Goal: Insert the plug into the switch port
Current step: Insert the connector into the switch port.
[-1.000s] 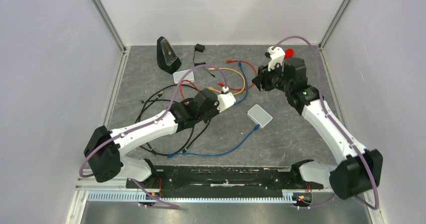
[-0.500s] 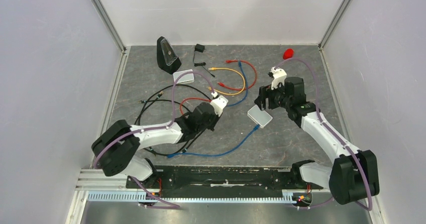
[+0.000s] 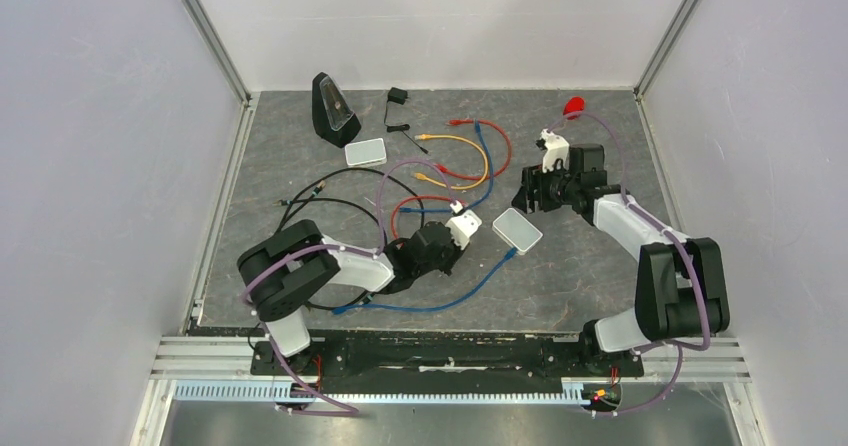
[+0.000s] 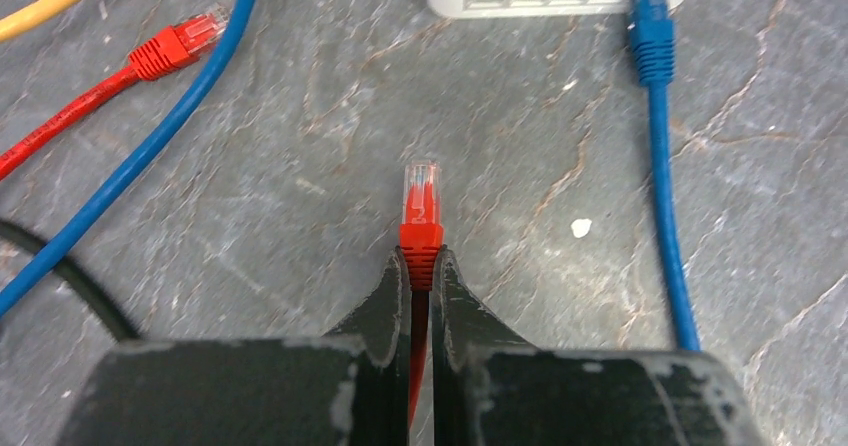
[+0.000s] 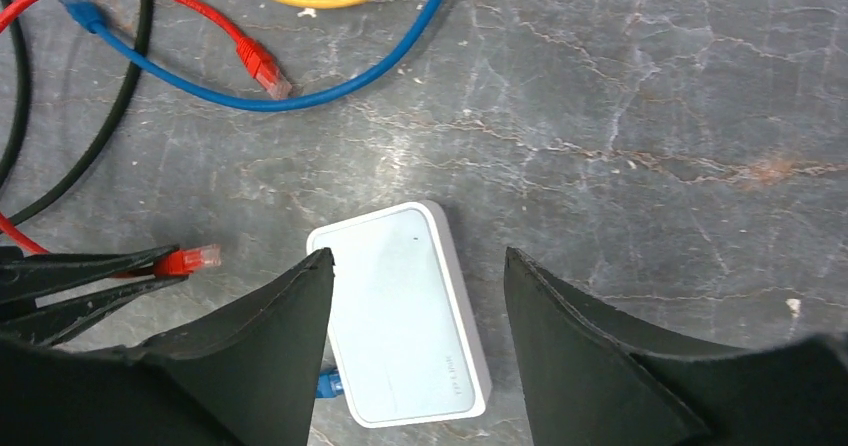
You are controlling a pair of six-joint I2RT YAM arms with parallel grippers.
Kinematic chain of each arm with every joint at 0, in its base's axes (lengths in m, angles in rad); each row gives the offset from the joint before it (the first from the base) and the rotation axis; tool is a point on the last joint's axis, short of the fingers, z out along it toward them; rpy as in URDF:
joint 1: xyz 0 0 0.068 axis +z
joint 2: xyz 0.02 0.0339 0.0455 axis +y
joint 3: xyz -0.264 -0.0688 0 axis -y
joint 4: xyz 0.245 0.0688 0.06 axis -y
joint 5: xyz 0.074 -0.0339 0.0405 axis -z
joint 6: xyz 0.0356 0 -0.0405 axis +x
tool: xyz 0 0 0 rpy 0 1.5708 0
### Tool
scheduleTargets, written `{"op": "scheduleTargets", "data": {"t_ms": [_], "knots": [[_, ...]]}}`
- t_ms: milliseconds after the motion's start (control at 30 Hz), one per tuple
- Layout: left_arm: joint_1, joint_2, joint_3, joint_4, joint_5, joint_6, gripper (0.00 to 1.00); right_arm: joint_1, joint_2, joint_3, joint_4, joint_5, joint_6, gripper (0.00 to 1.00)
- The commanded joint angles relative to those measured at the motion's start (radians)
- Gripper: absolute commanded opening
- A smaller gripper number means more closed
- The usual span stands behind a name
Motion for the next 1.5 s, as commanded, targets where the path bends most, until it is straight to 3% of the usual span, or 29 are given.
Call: {"op": "scheduleTargets", "data": {"t_ms": [0, 200, 500, 967, 1467], "knots": [[-0.022, 0.044, 0.021, 0.219, 0.001, 0.013, 0.02, -0.039, 0.036, 0.043, -0.018, -0.042, -0.056, 0.66], [-0.027, 0.09, 0.03, 0.257, 0.003, -0.012, 0.02, -0.085, 0.119, 0.058, -0.053, -0.109, -0.084, 0.67], [-0.071, 0.143, 0.041, 0.302, 0.002, -0.032, 0.02, -0.091, 0.191, 0.03, -0.012, -0.228, -0.062, 0.61], [-0.129, 0.211, 0.091, 0.344, -0.006, -0.035, 0.02, -0.089, 0.116, -0.158, 0.186, -0.32, 0.081, 0.49], [-0.181, 0.242, 0.118, 0.334, -0.042, -0.064, 0.02, -0.09, 0.058, -0.288, 0.345, -0.227, 0.276, 0.45]]}}
